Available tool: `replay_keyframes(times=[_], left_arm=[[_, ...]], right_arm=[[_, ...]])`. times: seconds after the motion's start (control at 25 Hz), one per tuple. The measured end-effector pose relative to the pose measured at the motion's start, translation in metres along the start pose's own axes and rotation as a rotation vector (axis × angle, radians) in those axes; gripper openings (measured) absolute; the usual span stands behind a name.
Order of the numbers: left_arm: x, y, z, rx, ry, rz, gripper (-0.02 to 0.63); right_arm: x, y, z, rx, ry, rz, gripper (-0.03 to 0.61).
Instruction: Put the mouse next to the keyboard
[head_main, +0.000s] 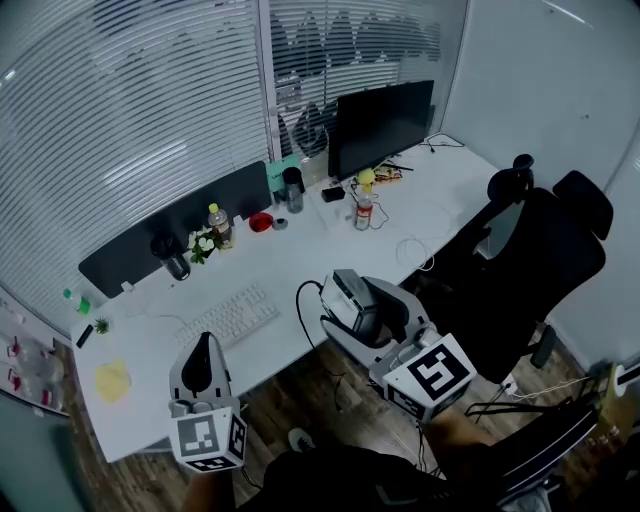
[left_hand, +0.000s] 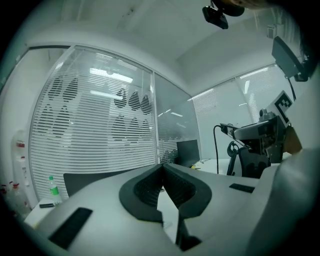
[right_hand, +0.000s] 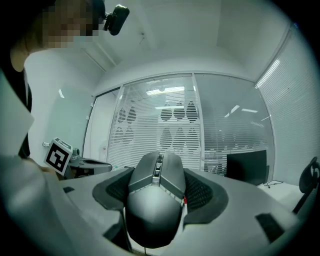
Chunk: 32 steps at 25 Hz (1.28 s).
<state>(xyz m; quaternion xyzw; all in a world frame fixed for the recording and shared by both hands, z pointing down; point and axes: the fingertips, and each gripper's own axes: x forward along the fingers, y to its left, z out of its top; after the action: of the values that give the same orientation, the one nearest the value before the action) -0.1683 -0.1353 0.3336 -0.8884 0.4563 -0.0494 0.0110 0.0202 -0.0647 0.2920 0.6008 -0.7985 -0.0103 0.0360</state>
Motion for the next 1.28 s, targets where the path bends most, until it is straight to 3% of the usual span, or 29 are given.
replay_keyframes(times=[0.56, 0.84, 1.04, 1.28], left_arm=[[0.050, 0.071, -0.011, -0.024, 0.003, -0.023, 0.029], [0.072, 0.097, -0.014, -0.033, 0.037, 0.039, 0.029], [0.077, 0.080, -0.032, -0.029, 0.068, 0.062, 0.029], [0.101, 0.076, -0.024, -0.067, 0.083, 0.181, 0.031]], right_arm=[[0.083, 0.005, 0.010, -0.020, 0.009, -0.029, 0.302], [0.135, -0.004, 0.023, -0.018, 0.008, 0.044, 0.302], [0.146, -0.017, 0.005, -0.021, -0.025, 0.115, 0.302], [0.182, -0.056, 0.000, -0.002, -0.011, 0.208, 0.302]])
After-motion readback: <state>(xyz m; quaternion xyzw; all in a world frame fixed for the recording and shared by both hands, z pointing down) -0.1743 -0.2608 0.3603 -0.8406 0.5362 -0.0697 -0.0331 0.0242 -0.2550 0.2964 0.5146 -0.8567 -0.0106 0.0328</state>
